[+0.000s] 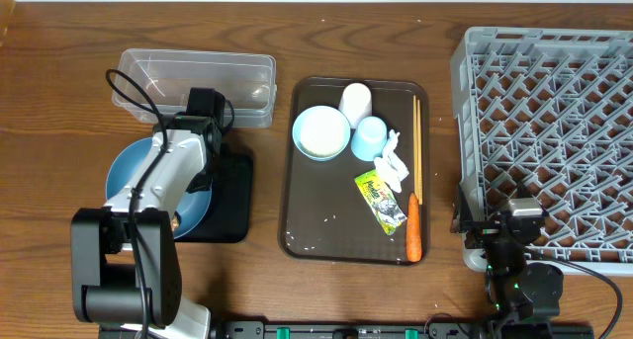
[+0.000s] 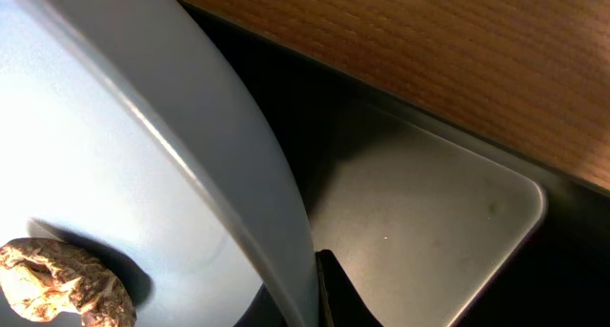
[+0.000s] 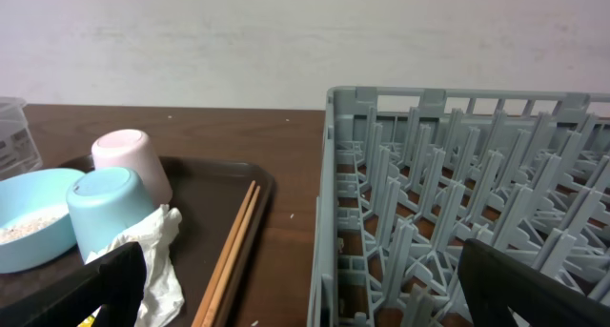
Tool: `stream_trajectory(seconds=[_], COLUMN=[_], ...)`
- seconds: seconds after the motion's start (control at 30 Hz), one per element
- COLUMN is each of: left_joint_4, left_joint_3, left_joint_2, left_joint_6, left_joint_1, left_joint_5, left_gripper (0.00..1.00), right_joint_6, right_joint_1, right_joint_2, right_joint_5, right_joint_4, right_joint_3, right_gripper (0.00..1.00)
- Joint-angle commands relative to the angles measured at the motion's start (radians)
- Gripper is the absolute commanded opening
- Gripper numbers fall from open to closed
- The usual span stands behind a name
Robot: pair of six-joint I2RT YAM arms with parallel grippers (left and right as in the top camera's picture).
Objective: Sort waste into correct bins and load items into the dishwasher rack
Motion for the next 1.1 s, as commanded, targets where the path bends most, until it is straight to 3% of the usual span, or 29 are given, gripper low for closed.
stream_trajectory(seconds=[0.0,0.3,0.77,1.07], left_joint_4=[-0.007,-0.067,-0.127,-0.126], left_joint_3=[-0.008,0.028,0.028,0.028], left_joint_2=[0.010,-0.084,-0.446,-0.568], left_joint_6=[-0.006,-0.006,-0.014,-0.013], left_joint_1=[0.001,0.001,0.002,0.004], left_joint_5=[-0.005,0.020,0.305,0.509], left_gripper=[0.06,0.06,0.06,0.06], right_joint_6=[0.014,0.014,0.014,0.014], right_joint_1=[0.009,0.009,0.009,0.009], right_joint_2=[-0.002,-0.002,-0.002,-0.002], right_joint_5=[-0.001,-0.001,-0.001,-0.001], right_joint_4=[-0.004,-0.004,-0.004,-0.004], right_joint_3=[-0.001,-0.001,-0.001,-0.001], right_gripper=[0.99,0.99,0.99,0.99])
